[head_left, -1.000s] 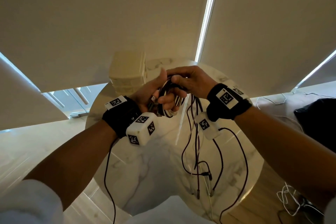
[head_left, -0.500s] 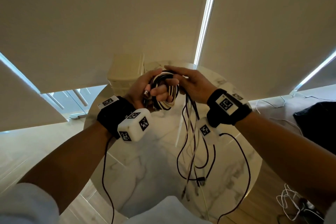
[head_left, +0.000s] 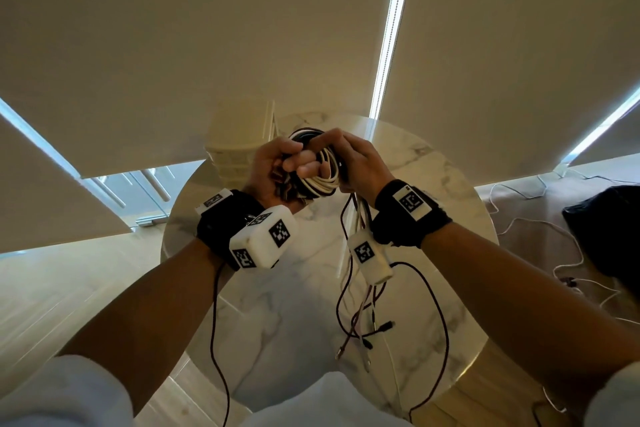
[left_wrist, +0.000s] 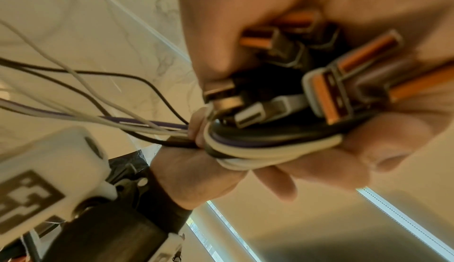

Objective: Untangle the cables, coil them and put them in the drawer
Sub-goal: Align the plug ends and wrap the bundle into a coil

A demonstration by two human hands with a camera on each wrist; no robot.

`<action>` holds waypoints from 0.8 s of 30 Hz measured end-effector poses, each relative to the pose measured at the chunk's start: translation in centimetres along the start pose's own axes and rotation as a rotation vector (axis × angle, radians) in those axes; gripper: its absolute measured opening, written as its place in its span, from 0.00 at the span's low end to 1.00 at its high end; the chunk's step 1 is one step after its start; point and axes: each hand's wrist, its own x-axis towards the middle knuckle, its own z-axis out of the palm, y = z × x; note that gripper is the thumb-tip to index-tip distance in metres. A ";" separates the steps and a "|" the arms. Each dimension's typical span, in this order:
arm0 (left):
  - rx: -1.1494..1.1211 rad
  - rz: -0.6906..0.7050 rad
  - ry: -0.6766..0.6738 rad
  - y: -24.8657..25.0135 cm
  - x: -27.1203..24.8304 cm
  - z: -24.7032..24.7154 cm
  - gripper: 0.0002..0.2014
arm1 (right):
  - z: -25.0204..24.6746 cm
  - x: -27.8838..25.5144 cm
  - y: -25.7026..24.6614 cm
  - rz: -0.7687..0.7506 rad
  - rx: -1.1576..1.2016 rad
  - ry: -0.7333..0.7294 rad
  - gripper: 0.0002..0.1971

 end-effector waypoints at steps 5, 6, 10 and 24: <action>0.062 0.090 0.031 -1.0 0.5 1.4 0.19 | 0.6 -0.1 0.3 0.156 0.152 0.119 0.21; 0.036 0.114 0.061 -1.3 0.7 1.6 0.22 | 0.7 -0.1 0.5 0.183 0.173 0.143 0.23; -0.021 0.255 0.132 -1.4 1.5 2.2 0.22 | 1.0 -0.6 0.8 0.245 0.164 0.155 0.29; 0.817 0.436 0.576 0.0 1.5 -0.7 0.16 | 1.5 -3.2 1.2 0.399 -0.418 -0.283 0.11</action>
